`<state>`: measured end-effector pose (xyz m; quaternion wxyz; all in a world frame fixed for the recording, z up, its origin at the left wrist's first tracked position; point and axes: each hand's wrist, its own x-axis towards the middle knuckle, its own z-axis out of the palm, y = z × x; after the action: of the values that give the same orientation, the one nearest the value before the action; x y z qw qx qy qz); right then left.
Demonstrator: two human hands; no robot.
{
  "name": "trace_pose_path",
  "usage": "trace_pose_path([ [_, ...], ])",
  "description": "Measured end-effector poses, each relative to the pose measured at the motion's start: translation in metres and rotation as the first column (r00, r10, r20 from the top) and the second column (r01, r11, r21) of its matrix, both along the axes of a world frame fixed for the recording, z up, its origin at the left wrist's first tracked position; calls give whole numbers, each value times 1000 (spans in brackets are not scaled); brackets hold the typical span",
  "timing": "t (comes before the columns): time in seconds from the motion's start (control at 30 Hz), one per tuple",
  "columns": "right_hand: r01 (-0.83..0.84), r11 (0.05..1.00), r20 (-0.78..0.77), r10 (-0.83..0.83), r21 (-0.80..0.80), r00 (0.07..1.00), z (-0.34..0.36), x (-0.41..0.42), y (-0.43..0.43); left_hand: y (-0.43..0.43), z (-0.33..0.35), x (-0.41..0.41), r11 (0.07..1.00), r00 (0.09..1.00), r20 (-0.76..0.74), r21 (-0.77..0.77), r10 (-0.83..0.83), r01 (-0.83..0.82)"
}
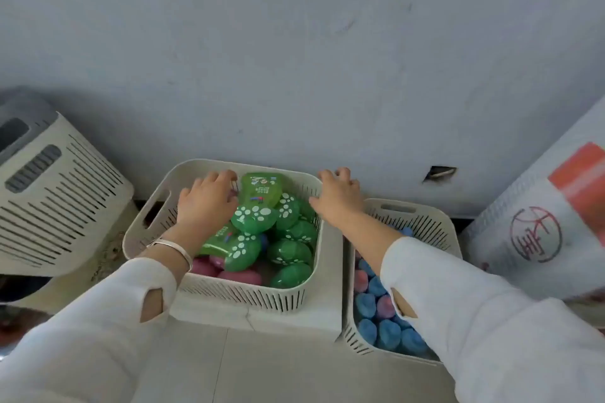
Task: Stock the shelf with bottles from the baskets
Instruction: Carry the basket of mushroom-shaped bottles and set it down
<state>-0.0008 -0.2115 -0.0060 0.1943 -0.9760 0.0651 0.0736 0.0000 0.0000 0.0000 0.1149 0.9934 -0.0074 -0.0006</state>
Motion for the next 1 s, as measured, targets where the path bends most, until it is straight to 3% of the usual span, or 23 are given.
trace_pose_path([
  [0.1,157,984,-36,-155,84,987,-38,7,7,14,-32,7,992,998,27,117,49,-52],
  [0.2,335,886,-281,-249,320,927,-64,10,17,24,-54,6,979,999,9,198,41,-42],
  [0.27,431,820,-365,-296,377,883,-71,12,19,27,-59,2,977,999,14,211,39,-41],
  [0.37,373,865,-300,-278,335,913,-87,16,12,24,-62,-2,982,1000,17,189,25,-28],
  [0.5,375,854,-324,-263,361,909,-89,17,0,27,-61,2,982,999,42,189,14,-22],
  [0.7,328,903,-242,-265,277,933,-82,27,-26,51,-67,4,958,988,-3,245,157,-152],
  [0.87,362,909,-215,-319,208,923,-76,24,-27,58,-74,5,917,888,-243,17,391,-399],
  [1.0,421,881,-202,-381,217,902,-79,22,-22,70,-76,4,849,881,-231,-250,413,-464],
])
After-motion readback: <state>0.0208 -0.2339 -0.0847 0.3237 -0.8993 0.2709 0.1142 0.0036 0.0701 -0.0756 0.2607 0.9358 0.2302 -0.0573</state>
